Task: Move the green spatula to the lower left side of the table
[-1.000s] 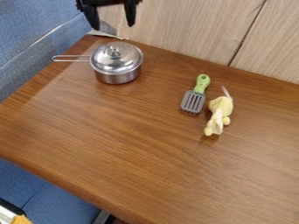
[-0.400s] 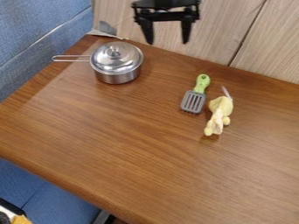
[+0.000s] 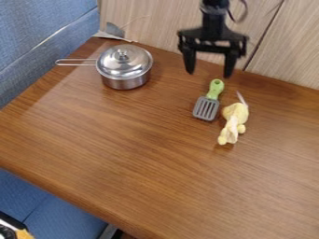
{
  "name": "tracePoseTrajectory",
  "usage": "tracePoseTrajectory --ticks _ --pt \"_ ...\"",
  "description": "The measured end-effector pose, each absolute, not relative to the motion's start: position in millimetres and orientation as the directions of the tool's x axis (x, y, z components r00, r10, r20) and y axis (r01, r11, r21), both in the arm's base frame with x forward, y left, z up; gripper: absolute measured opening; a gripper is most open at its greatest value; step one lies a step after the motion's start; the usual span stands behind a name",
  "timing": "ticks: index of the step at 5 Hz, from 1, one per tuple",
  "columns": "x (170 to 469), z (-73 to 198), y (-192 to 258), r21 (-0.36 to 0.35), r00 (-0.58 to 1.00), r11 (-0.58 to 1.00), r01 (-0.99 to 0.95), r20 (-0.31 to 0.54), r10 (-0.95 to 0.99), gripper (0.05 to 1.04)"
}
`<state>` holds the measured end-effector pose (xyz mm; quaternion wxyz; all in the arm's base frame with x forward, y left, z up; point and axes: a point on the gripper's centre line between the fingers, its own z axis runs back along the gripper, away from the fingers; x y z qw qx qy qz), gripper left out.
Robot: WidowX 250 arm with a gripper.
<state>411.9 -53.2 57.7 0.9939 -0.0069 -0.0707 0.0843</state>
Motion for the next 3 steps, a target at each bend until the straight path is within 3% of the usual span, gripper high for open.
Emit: tracePoseTrajectory --ticks 2,3 --pt "418.1 24.7 -64.1 0.033 0.983 0.990 -0.140 0.122 0.135 0.946" --pt "416.3 24.8 -66.7 0.056 0.985 0.990 -0.132 0.123 0.125 0.660"
